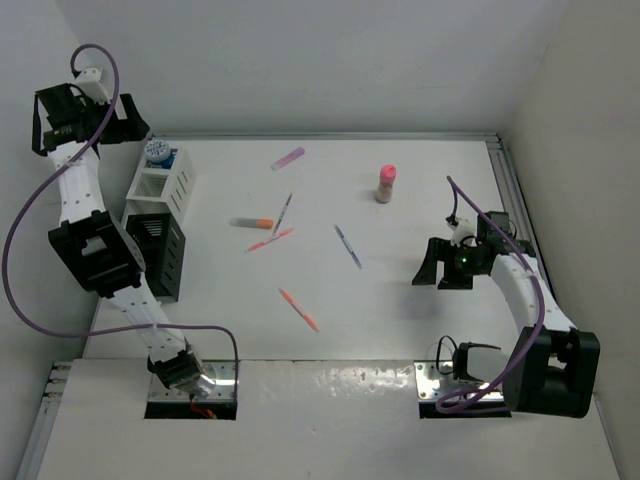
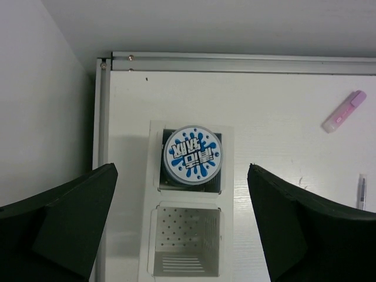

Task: Sort the stationery into containers
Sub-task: Place the stationery in the storage box, then pick up the stationery from the center of the board.

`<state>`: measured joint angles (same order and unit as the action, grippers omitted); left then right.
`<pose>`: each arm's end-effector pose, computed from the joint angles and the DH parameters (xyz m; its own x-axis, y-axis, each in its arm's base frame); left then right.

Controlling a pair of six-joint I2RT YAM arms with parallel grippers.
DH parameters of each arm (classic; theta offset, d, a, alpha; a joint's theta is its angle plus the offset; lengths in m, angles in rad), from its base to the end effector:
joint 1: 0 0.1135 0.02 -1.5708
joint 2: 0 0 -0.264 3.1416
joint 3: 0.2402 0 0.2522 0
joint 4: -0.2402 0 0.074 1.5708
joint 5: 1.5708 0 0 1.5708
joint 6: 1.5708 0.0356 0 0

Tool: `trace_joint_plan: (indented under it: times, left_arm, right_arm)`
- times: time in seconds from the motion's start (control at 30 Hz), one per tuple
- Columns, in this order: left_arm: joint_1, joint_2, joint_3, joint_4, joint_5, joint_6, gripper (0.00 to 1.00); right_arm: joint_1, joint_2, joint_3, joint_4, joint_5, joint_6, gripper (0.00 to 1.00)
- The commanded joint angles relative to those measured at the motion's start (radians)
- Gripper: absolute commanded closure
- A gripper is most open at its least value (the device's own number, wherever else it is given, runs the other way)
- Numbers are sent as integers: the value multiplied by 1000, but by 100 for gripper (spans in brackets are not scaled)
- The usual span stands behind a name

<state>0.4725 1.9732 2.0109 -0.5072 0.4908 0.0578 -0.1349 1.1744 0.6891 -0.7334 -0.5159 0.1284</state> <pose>0.4172 0.1944 0.3779 -0.4038 -0.1491 -0.9026 -0.0038 0.9869 -0.1614 0.1995 -0.0094 0.1973 -0.9291 0.2385 -0.2827 0.0679 0.8614 0.5034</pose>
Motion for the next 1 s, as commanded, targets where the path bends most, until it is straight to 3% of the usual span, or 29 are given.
trace_joint_plan:
  times: [0.0, 0.13, 0.27, 0.37, 0.5, 0.6, 0.73, 0.97]
  left_arm:
    - [14, -48, -24, 32, 17, -33, 0]
    - [17, -115, -130, 48, -17, 16, 0]
    - [26, -168, -240, 21, 63, 68, 5]
    - [-4, -253, -340, 6, 103, 115, 10]
    - [-96, -440, -500, 41, 57, 171, 14]
    - [-132, -557, -677, 104, 39, 143, 4]
    - [-161, -677, -829, 205, 31, 94, 0]
    - [-183, -735, -859, 207, 71, 57, 0]
  right_arm:
    - [1, -22, 0, 22, -1, -1, 22]
    - [1, -25, -7, 28, -1, -1, 22]
    - [1, -27, 18, 13, -4, -19, 23]
    - [-2, -47, 50, 38, 31, -35, 24]
    - [-5, -65, 98, 141, 123, -33, 28]
    - [-2, -29, 133, 320, 128, 9, 28]
    - [46, 94, 153, 574, 131, 34, 18]
    - [84, 415, 319, 883, 1, 80, 1]
